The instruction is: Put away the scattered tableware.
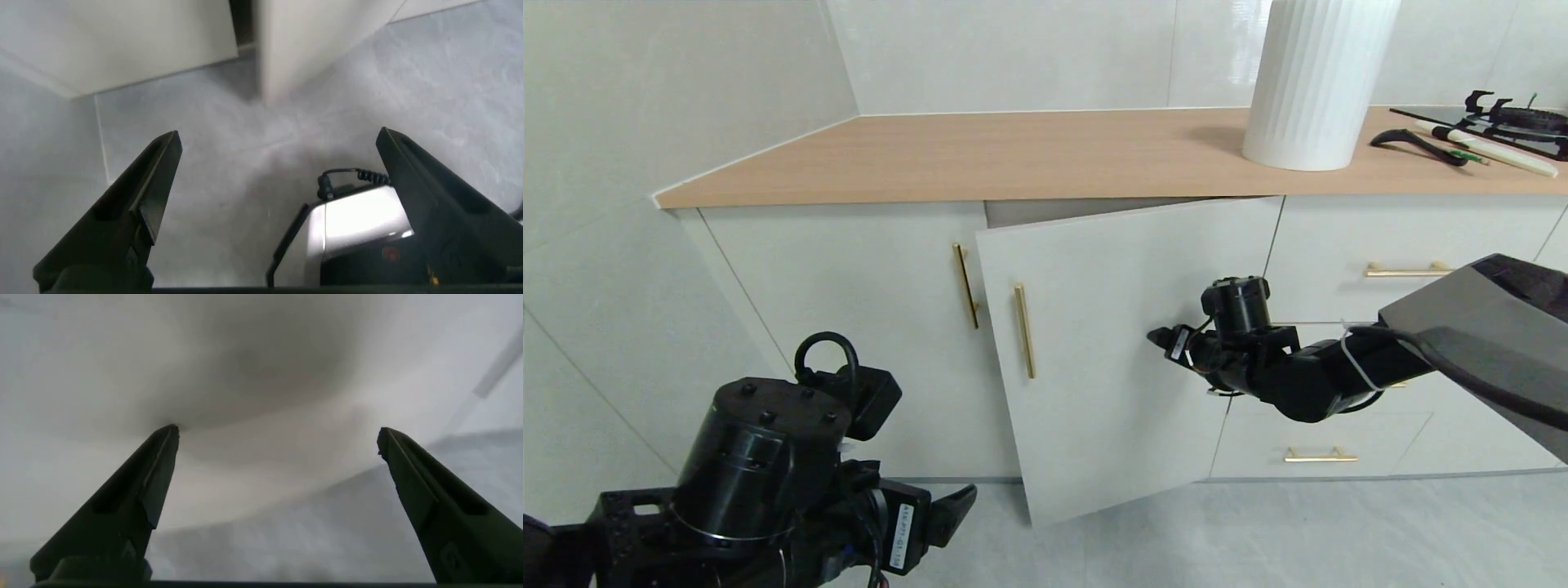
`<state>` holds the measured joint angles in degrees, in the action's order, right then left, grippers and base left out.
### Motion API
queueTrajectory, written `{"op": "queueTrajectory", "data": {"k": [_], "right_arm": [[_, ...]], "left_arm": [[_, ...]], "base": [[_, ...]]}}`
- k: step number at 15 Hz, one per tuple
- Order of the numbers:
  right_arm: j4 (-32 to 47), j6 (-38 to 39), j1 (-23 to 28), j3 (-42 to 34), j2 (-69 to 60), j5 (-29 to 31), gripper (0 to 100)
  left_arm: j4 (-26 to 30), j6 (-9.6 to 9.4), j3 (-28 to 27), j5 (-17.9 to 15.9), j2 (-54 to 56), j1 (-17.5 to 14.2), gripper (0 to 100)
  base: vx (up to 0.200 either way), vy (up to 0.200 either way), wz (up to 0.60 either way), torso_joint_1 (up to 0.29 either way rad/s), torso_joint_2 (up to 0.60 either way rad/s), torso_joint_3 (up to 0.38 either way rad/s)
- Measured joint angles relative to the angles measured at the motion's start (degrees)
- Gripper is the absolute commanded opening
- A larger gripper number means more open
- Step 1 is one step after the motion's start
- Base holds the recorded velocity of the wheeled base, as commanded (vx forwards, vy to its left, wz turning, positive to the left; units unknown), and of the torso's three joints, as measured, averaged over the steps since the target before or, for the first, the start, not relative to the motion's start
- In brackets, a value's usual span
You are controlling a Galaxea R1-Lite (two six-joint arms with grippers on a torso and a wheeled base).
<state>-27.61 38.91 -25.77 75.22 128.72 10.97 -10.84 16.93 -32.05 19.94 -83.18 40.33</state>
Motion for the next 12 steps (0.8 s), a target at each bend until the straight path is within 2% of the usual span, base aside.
{"op": "queueTrajectory", "data": {"k": [3,12], "right_arm": [[0.3,4.5,0.0,3.8,1.5,1.5,100],[0.2,6.0,2.0,10.5,5.1,7.8,100]], "left_arm": [[0.0,0.00,0.0,0.0,-0.2,0.0,100],[0.1,0.00,0.0,0.0,-0.6,-0.1,100]], "base": [[0.000,0.000,0.00,0.000,0.00,0.000],[0.000,0.000,0.00,0.000,0.00,0.000]]}}
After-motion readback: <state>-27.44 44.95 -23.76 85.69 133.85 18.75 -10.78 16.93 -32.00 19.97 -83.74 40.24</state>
